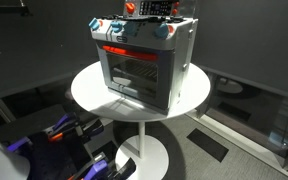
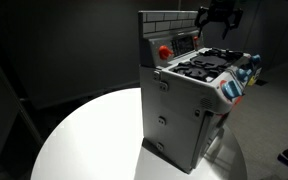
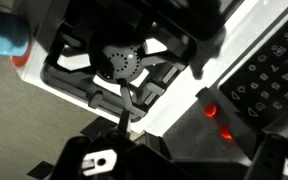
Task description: Push the top right button of the toy stove
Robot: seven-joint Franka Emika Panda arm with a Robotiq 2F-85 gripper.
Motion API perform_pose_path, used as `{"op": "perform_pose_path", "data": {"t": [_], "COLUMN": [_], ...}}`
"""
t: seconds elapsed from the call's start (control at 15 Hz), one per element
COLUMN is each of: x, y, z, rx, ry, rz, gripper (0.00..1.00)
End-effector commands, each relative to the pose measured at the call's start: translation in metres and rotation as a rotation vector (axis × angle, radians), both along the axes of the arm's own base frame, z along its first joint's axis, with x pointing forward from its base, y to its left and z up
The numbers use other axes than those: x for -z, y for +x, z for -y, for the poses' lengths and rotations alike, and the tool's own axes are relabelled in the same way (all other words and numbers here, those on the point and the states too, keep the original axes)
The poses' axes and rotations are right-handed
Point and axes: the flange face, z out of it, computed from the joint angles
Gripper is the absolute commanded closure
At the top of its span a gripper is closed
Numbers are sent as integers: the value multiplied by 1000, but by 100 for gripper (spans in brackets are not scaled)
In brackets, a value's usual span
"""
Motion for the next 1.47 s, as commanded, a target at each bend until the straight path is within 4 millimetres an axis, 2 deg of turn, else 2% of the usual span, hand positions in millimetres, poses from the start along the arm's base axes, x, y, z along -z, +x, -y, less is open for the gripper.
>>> {"op": "perform_pose_path", "data": {"t": [0.0,1.13,1.4], "x": [-6,13,14], "y": [11,36,35], "z": [-1,11,14], "rx": [26,37,40], "ry": [-3,-4,0], "rz": [-3,-16,-22], "gripper": [0,0,0]}}
